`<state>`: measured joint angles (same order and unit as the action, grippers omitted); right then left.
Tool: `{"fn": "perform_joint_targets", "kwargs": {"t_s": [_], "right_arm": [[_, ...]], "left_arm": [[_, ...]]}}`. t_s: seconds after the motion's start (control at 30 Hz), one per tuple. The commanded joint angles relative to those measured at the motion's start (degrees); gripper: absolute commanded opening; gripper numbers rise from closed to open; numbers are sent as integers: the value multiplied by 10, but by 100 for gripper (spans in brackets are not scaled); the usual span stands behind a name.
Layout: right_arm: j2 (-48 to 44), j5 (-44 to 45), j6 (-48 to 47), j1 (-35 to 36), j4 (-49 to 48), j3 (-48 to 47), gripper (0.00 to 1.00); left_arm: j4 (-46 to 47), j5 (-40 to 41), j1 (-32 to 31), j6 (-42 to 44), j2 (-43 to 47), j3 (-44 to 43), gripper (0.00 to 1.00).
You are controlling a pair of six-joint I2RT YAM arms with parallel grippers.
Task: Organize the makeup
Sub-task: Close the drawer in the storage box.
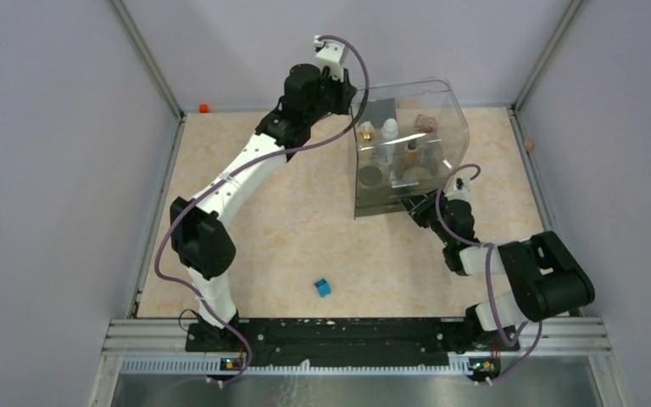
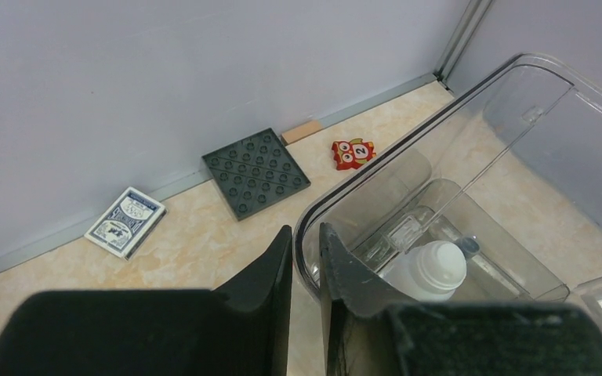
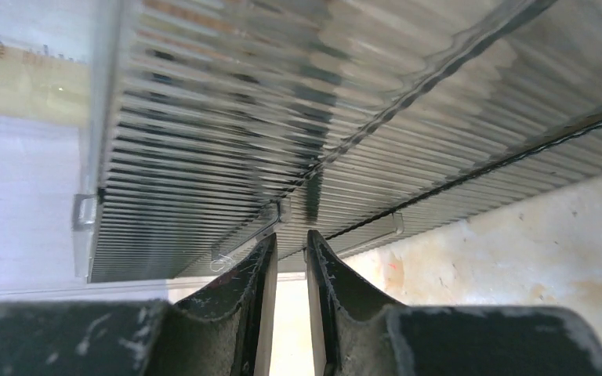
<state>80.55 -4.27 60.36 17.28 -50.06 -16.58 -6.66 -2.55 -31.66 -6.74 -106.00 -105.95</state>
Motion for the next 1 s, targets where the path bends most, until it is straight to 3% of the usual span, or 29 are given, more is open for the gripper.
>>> {"fn": "perform_joint_targets", "kwargs": {"t_s": [0.0, 0.17, 0.27, 0.33, 0.47, 0.53, 0.67, 0.87, 0.97], "right_arm": [[54, -13, 39, 7, -218, -7, 21], [102, -33, 59, 7, -301, 6, 21], [70, -22, 45, 7, -270, 23, 21], [21, -14, 23, 7, -185, 25, 21], [-112, 27, -39, 7, 73, 5, 21], [-176, 62, -68, 7, 199, -3, 22], [-290, 112, -109, 5, 332, 3, 28], [-409, 125, -133, 3, 480, -3, 35], [-453, 133, -142, 2, 574, -26, 45]], "left_arm": [[-67, 1, 6, 11, 8, 25, 22], [-68, 11, 6, 14, 14, 26, 23], [-67, 20, 6, 19, 27, 24, 29], [-64, 47, 7, 22, 43, 23, 36], [-60, 68, 7, 24, 75, 19, 55], [-62, 79, 7, 16, 95, 18, 58], [-90, 78, 15, -45, 146, 25, 63], [-60, 120, 15, -109, 320, 211, 70], [-75, 176, 15, -136, 409, 335, 72]]}}
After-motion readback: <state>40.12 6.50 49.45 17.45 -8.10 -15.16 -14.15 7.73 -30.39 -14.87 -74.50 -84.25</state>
